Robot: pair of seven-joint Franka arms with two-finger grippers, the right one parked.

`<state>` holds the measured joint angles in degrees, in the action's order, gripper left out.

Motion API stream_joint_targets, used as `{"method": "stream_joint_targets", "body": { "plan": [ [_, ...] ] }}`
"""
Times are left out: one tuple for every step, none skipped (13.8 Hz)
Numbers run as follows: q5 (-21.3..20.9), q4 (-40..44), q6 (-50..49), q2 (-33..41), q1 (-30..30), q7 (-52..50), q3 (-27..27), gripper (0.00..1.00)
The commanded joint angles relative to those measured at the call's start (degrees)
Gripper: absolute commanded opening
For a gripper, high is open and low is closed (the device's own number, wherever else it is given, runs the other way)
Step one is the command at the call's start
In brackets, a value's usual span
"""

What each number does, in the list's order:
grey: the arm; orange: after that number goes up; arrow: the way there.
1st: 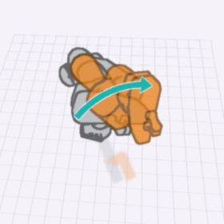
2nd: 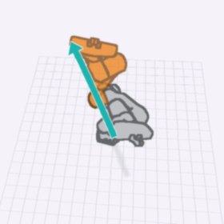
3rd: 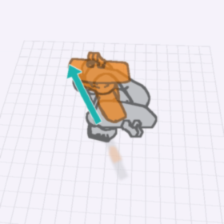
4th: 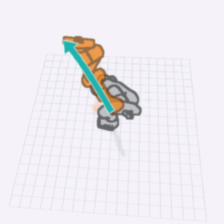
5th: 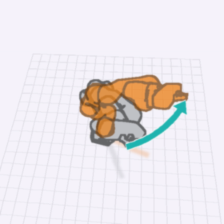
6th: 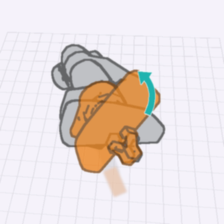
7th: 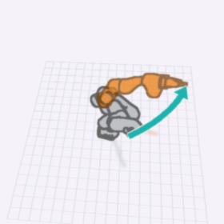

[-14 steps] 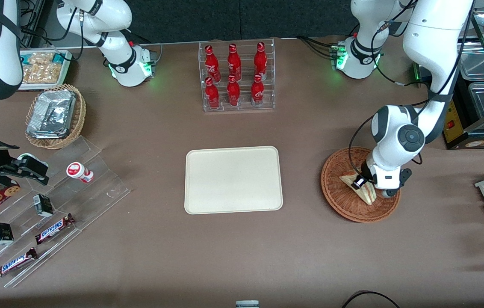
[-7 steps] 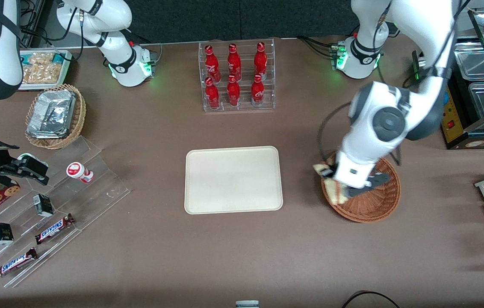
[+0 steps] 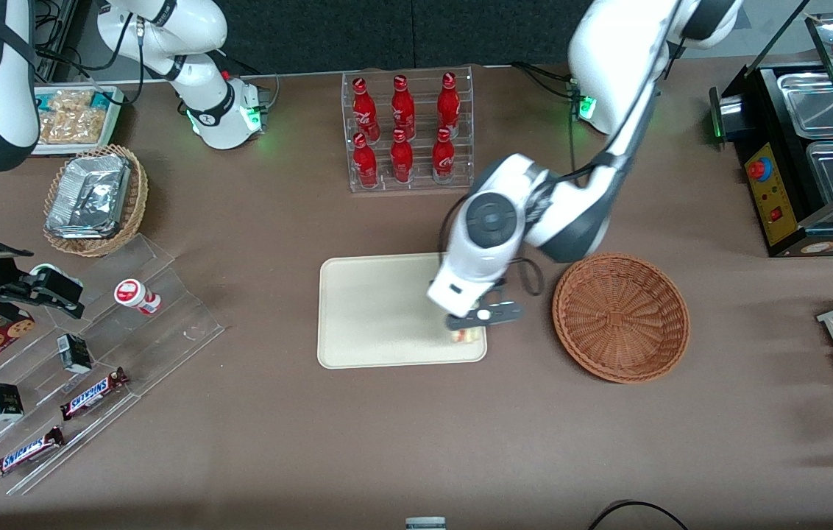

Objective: Place sandwich from basket to tray
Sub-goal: 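Lower the sandwich onto the tray center and open the left gripper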

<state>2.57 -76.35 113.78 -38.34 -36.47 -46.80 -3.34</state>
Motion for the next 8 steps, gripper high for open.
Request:
{"method": "stream_joint_targets", "body": {
  "plan": [
    [0.59,5.95,3.61,-6.38,-3.43,-1.88,0.88,0.18],
    [0.51,5.87,5.29,-7.35,-4.57,-2.24,0.88,0.18],
    [0.33,6.13,6.35,-8.32,-5.45,-2.76,0.96,0.18],
    [0.33,6.39,7.67,-9.46,-6.07,-3.81,0.96,0.18],
    [0.07,7.18,8.90,-11.04,-6.85,-5.21,0.96,0.19],
    [-0.11,7.88,9.35,-12.53,-7.56,-6.19,1.05,0.21],
    [-0.20,8.67,10.05,-14.11,-7.65,-6.37,1.05,0.22],
    [-0.20,8.77,11.27,-15.08,-8.26,-6.46,1.14,0.22]
  ]
}}
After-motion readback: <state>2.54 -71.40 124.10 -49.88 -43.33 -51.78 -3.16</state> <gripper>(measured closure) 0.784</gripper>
